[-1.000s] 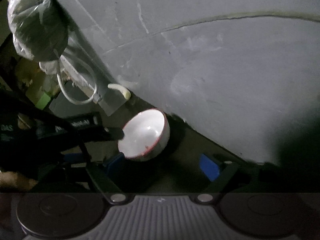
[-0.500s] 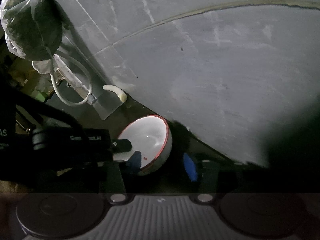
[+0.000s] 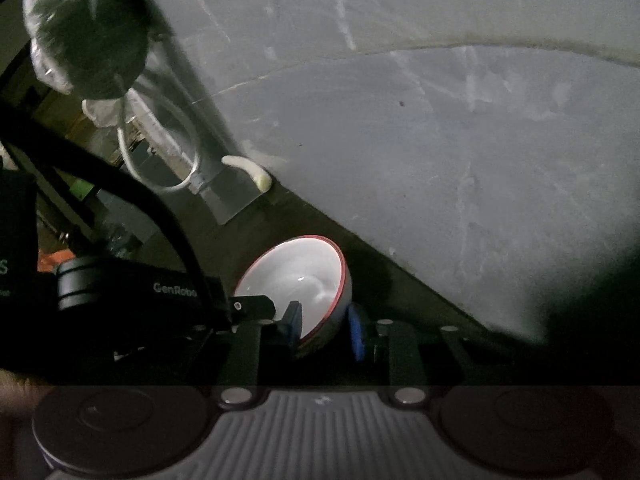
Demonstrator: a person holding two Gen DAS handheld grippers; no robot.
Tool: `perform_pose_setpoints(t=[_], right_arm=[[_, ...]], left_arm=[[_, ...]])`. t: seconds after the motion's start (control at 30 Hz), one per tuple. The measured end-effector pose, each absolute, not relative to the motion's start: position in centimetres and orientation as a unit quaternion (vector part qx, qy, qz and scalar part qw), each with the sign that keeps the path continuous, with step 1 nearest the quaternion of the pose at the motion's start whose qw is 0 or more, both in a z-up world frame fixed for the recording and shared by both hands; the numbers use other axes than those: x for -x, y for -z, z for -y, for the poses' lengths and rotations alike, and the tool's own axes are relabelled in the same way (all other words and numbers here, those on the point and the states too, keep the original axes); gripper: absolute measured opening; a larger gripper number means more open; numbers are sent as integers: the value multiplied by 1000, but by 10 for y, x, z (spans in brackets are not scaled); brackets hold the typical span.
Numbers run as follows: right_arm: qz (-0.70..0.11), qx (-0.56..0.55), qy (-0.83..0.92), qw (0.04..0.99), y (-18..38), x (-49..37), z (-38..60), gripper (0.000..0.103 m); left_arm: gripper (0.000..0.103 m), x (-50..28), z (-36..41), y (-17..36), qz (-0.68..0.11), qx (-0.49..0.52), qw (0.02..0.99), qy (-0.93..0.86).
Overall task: Organize plates and bowls
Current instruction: 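Lift the second white bowl and carry it over the steel bowl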
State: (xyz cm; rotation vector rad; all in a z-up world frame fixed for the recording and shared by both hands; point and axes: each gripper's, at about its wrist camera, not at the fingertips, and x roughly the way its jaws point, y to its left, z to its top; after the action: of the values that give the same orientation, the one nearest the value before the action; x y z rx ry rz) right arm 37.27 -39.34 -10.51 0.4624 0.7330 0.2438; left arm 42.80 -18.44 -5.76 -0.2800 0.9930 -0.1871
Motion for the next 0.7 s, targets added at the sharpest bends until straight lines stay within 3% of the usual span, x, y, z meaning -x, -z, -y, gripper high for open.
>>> perform_pose_setpoints(t=[0.7], right_arm=[[-311,-126,-244,910,20,-255,346,28]], left_arm=[[6,-262,91,-8,-389,211,896,30]])
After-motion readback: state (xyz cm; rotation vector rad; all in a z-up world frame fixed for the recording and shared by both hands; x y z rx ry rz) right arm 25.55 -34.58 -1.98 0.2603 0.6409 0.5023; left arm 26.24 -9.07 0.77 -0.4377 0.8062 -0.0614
